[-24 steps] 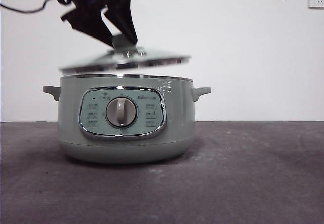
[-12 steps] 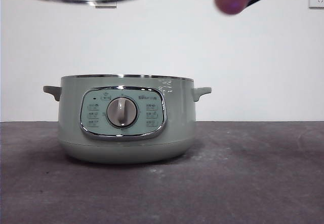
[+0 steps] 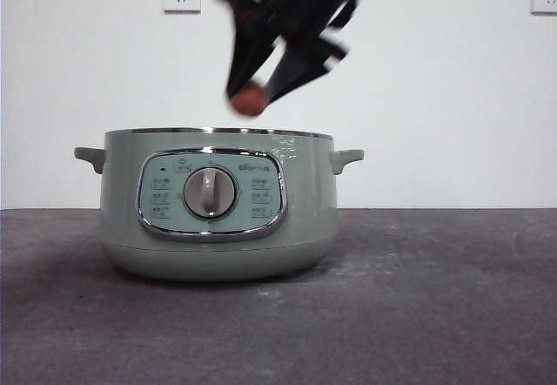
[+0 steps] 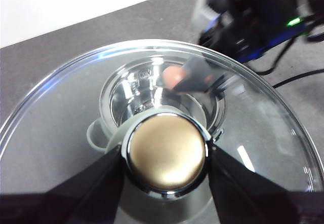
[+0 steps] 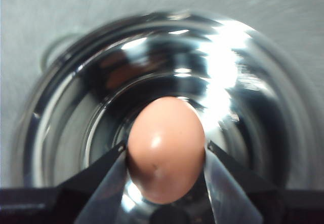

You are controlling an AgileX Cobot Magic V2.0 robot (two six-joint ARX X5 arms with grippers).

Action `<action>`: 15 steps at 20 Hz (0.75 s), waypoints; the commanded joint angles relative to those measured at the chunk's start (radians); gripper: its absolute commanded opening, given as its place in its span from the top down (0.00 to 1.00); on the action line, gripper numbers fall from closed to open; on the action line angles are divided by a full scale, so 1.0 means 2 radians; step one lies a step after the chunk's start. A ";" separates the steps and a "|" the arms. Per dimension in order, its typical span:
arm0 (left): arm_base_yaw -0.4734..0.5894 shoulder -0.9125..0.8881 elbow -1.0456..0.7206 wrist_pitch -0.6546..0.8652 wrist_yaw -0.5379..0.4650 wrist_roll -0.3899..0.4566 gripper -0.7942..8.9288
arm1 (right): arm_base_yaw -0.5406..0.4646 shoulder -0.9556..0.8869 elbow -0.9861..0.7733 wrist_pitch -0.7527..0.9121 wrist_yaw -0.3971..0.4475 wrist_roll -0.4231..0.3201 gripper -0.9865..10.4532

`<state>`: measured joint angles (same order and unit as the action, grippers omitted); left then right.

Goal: Pick up the egg,open the lid,put the egg in the pot,close the lid

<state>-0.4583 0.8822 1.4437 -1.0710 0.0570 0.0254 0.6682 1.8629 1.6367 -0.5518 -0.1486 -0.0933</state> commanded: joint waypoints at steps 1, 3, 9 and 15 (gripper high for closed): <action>0.001 -0.010 0.010 0.014 -0.001 -0.004 0.93 | 0.011 0.043 0.008 0.014 0.018 -0.027 0.92; 0.001 -0.011 0.010 0.011 -0.001 -0.003 0.93 | 0.014 0.072 0.008 0.020 0.027 -0.038 0.92; 0.001 -0.011 0.010 0.009 -0.001 -0.002 0.93 | 0.014 0.109 0.008 0.015 0.041 -0.041 0.92; 0.001 -0.011 0.010 0.009 0.000 -0.002 0.93 | 0.014 0.111 0.008 -0.012 0.038 -0.040 0.71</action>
<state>-0.4583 0.8726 1.4437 -1.0920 0.0551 0.0254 0.6941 2.0682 1.6588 -0.5629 -0.0715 -0.1696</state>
